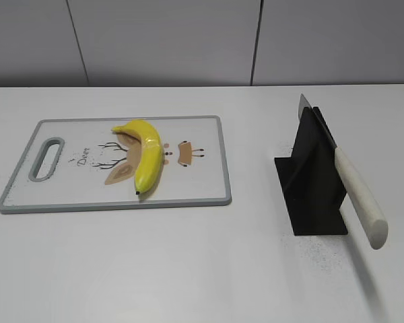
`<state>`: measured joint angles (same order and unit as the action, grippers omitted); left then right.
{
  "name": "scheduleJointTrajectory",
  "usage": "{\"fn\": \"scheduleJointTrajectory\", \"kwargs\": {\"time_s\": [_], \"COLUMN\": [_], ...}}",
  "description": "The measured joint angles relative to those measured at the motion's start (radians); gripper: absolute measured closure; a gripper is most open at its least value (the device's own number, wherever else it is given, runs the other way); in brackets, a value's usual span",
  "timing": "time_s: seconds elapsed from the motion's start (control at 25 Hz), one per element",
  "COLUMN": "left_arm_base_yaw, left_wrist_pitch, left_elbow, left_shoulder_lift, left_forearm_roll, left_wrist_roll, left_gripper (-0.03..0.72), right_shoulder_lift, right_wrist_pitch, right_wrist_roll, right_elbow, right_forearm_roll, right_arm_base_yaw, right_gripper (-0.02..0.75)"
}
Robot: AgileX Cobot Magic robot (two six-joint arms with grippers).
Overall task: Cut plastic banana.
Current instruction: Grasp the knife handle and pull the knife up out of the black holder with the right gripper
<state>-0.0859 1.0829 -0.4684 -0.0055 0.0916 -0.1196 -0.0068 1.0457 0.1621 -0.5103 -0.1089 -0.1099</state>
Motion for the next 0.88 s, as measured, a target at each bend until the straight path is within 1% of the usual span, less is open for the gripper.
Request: {"fn": "scheduleJointTrajectory", "kwargs": {"time_s": [0.88], "left_arm_base_yaw": [0.000], "left_wrist_pitch": [0.000], "left_elbow": [0.000], "left_shoulder_lift": [0.000], "left_forearm_roll": [0.000], "left_wrist_roll": [0.000], "left_gripper": [0.174], "right_shoulder_lift": [0.000], "right_wrist_pitch": [0.000], "right_wrist_roll": [0.000], "right_elbow": [0.000], "right_forearm_roll": [0.000], "right_arm_base_yaw": [0.000], "right_gripper": [0.165]}}
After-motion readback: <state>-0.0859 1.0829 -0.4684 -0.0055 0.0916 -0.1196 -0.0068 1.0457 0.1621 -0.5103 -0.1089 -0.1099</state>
